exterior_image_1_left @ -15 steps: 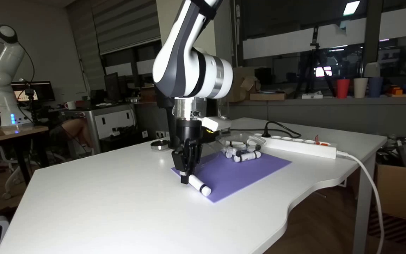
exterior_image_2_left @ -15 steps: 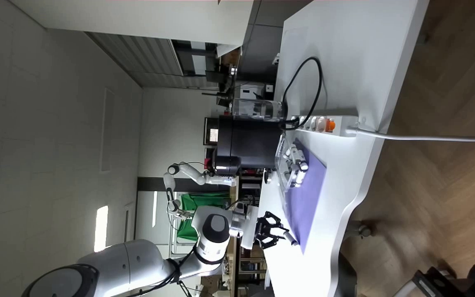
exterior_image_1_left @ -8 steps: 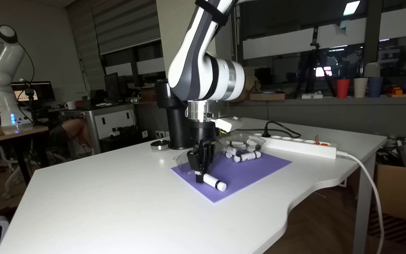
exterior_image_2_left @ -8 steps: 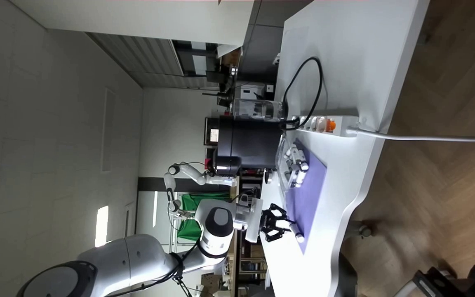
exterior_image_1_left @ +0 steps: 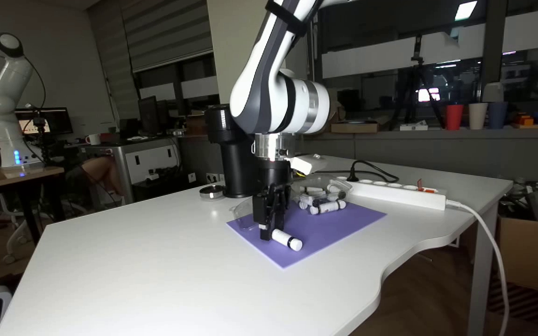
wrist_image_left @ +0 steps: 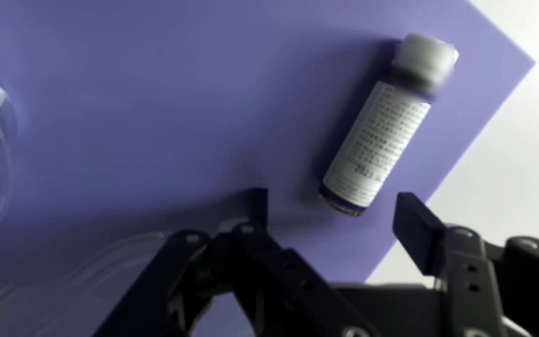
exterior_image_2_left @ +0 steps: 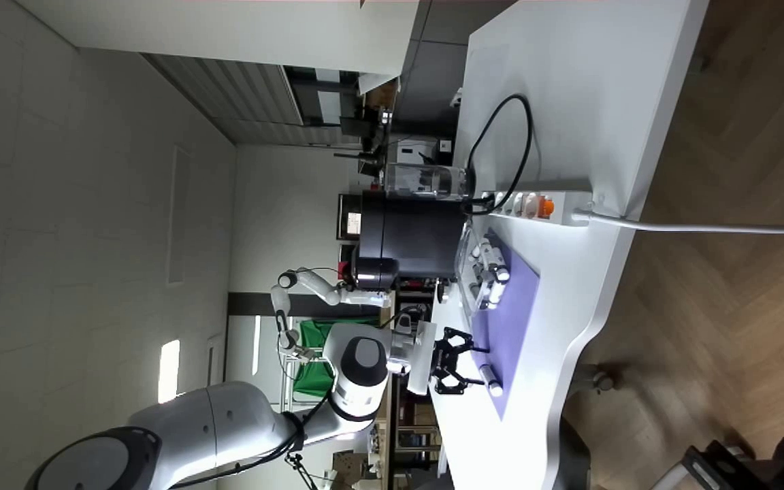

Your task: Place a bottle on the purple mat

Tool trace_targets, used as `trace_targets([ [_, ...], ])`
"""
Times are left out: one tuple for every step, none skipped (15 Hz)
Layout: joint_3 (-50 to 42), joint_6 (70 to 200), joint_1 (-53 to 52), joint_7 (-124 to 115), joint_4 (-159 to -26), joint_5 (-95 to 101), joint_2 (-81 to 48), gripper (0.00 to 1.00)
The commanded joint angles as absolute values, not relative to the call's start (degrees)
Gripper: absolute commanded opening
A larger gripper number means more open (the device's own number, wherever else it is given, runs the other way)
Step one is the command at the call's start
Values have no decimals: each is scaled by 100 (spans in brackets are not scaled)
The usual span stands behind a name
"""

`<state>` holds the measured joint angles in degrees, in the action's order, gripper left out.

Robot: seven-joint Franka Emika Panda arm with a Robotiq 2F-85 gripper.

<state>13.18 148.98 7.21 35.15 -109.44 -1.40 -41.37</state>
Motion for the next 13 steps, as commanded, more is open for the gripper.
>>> trace_targets([
  [1172,14812,630,3307,-11104,10,-3866,99],
  [1115,14746,588,3208,-11135,45,-3771,100],
  [1101,14547,579,3141,-11131,20,-3672,100],
  [993,14199,462,2881,-11138,18,-3509,100],
  [896,13944,356,2570,-11163,2,-3355,100],
  [850,13715,311,2401,-11215,27,-3172,100],
  [843,13420,297,2306,-11216,-2,-3009,100],
  [802,13089,251,2185,-11203,-12,-2820,100],
  [766,12808,215,2112,-11172,-11,-2675,100],
  [721,12505,192,2027,-11111,-24,-2544,100],
  [811,12882,255,2413,-10952,-116,-2954,100],
  [796,12759,238,2411,-10952,-132,-2827,100],
  [797,12762,238,2427,-10953,-134,-2803,100],
])
